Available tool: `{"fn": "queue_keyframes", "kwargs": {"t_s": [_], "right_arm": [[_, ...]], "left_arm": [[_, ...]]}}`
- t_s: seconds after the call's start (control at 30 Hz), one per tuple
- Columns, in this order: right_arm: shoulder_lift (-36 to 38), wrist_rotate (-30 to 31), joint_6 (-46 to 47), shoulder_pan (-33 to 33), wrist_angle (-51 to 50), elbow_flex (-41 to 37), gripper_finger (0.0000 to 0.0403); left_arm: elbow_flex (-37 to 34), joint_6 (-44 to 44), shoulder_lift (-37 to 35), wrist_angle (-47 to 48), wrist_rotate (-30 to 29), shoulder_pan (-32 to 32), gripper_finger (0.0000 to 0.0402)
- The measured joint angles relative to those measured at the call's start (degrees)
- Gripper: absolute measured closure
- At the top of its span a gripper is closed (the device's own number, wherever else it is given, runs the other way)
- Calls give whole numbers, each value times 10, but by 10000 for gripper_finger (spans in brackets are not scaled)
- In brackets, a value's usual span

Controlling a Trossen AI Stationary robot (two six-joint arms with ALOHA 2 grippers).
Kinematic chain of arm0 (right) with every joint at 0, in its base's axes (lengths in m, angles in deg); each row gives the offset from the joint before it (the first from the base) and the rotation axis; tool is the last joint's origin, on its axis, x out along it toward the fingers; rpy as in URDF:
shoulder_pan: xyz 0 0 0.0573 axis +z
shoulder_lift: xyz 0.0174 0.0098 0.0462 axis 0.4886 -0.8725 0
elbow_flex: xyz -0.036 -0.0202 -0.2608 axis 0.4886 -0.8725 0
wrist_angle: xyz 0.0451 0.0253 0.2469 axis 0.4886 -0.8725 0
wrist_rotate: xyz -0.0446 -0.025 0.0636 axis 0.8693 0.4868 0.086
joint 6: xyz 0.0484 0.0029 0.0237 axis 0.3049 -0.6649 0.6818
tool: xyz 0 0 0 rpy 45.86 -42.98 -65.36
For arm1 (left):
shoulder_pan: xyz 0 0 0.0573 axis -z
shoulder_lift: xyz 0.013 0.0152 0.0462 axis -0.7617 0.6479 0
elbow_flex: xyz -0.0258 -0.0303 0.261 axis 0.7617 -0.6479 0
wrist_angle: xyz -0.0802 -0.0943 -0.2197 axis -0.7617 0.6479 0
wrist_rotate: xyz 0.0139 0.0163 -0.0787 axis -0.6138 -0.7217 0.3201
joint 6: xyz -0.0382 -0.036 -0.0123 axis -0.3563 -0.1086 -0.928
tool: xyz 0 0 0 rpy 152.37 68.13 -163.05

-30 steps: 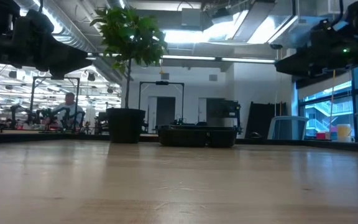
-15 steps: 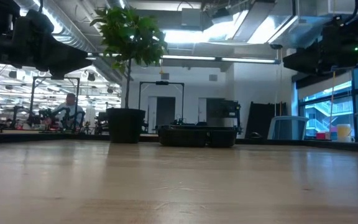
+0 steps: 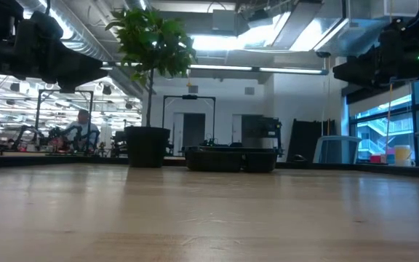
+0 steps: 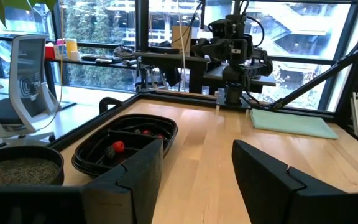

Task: Pick and placing Produce into tupperware
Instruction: Return to Home Position

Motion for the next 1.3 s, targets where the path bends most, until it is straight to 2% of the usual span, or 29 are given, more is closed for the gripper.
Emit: {"fn": "queue_keyframes", "kwargs": {"t_s": [0.6, 0.77, 1.1, 1.3], "right_arm": [[0, -5, -16, 1, 3, 0, 242], [0, -6, -16, 8, 86, -49, 242], [-2, -5, -15, 9, 92, -48, 242], [-2, -5, -16, 9, 61, -48, 242]], "left_arm": [[0, 0, 0, 0, 1, 0, 215], [0, 0, 0, 0, 1, 0, 215], [0, 2, 0, 0, 2, 0, 215], [0, 70, 0, 0, 2, 0, 215]]}}
